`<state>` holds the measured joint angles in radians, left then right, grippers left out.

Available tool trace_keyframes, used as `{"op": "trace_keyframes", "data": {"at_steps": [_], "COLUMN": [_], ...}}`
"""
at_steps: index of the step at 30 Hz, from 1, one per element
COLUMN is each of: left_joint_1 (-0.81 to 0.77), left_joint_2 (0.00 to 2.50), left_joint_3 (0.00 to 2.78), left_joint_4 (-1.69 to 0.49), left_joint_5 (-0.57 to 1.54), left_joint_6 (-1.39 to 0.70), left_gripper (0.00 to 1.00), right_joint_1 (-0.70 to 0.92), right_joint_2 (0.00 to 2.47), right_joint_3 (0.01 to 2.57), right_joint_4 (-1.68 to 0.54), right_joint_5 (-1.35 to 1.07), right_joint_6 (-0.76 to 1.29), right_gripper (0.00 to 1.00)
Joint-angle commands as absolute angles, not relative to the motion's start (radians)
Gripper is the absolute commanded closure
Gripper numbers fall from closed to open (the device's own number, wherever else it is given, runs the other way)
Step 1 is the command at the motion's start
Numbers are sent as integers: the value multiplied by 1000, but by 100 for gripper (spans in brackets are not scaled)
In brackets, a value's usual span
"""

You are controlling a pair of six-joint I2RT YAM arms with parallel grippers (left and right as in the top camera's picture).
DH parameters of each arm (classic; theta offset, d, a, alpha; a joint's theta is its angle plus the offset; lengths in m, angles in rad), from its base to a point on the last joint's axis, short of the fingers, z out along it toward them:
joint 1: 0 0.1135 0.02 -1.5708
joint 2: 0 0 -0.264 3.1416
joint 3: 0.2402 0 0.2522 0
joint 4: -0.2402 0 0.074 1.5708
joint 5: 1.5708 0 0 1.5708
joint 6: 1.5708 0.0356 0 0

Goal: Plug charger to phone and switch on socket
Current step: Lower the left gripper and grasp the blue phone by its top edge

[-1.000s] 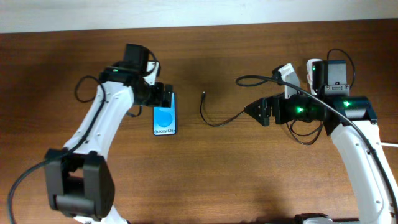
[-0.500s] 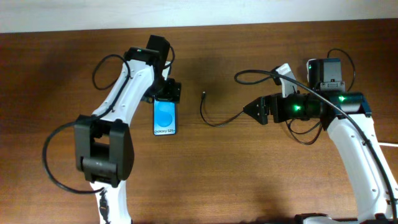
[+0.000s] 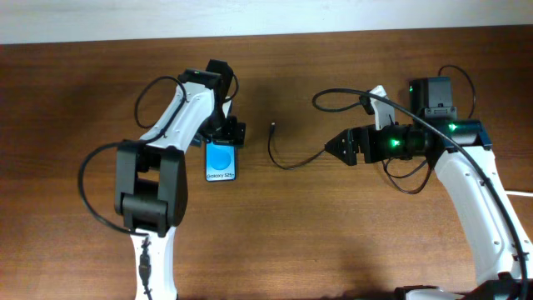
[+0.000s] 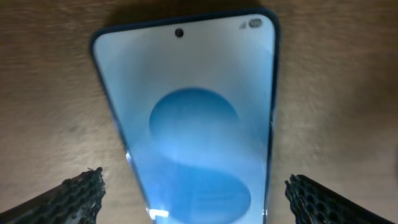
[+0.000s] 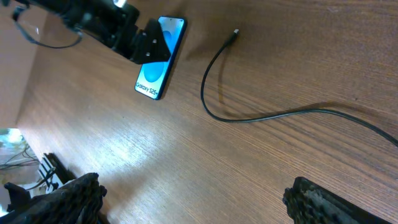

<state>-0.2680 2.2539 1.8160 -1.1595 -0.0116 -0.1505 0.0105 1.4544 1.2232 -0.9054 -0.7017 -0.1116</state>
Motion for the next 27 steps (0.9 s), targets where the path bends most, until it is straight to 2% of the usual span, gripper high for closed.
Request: {"op": "trace_keyframes", "data": {"at_steps": [1, 5, 11, 21, 24, 27], "left_joint_1": [-269, -269, -269, -269, -269, -269], "left_joint_2": [2306, 2310, 2320, 2344, 2344, 2344], "left_joint_3": [1834, 1834, 1834, 1833, 1833, 1833], "left_joint_4": [-1137, -1126, -1120, -1161, -1165, -1149], "left_joint_5": [-11, -12, -15, -15, -15, -15], "left_joint_6": [-194, -194, -265, -310, -310, -310], "left_gripper": [0, 0, 8, 9, 17, 33], "right_joint_1": [20, 20, 20, 20, 20, 20], "right_joint_2": [1462, 1462, 1462, 1462, 1462, 1462], "right_joint_3": [1243, 1243, 1243, 1243, 1243, 1243], "right_joint_4": [-905, -904, -901, -902, -902, -902], "right_joint_5": [-718, -718, -707, -695, -696, -696], "right_joint_6": [-114, -114, -114, -114, -114, -114], "right_gripper": [2, 2, 2, 2, 2, 2]}}
